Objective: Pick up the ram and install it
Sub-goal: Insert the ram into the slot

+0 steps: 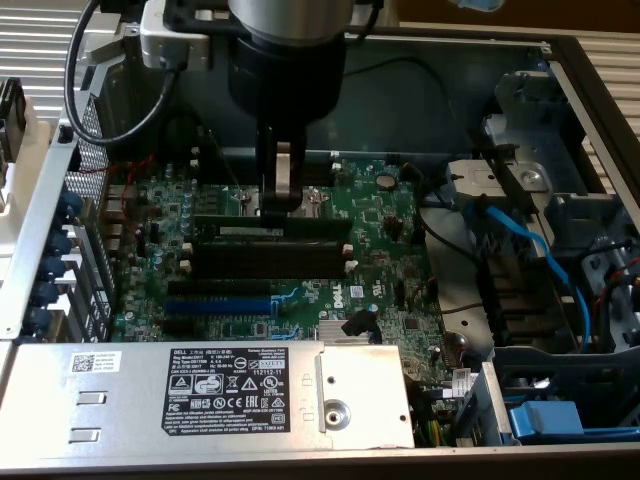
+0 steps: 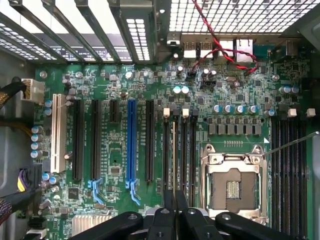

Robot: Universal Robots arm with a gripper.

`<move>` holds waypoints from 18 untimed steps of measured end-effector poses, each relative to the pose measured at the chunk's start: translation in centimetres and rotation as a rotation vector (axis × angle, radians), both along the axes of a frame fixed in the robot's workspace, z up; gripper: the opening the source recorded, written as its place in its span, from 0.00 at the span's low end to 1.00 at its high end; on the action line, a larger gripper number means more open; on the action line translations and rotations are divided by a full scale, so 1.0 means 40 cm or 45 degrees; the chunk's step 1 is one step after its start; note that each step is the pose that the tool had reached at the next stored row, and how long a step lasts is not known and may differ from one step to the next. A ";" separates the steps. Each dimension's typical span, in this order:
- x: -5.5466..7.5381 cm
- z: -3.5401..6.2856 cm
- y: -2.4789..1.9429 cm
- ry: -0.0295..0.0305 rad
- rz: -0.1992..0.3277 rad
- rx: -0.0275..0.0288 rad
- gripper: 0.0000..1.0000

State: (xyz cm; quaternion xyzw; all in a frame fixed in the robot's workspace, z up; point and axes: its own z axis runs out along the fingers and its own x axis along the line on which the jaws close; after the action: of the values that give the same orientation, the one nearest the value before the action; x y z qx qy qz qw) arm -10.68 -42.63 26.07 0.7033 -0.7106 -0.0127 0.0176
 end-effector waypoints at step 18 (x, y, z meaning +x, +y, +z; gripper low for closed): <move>-0.008 -0.019 -0.019 -0.0153 0.009 0.0075 0.12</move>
State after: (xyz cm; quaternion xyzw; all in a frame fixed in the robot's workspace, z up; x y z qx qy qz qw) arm -11.02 -43.40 25.31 0.7059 -0.7081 -0.0105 0.0113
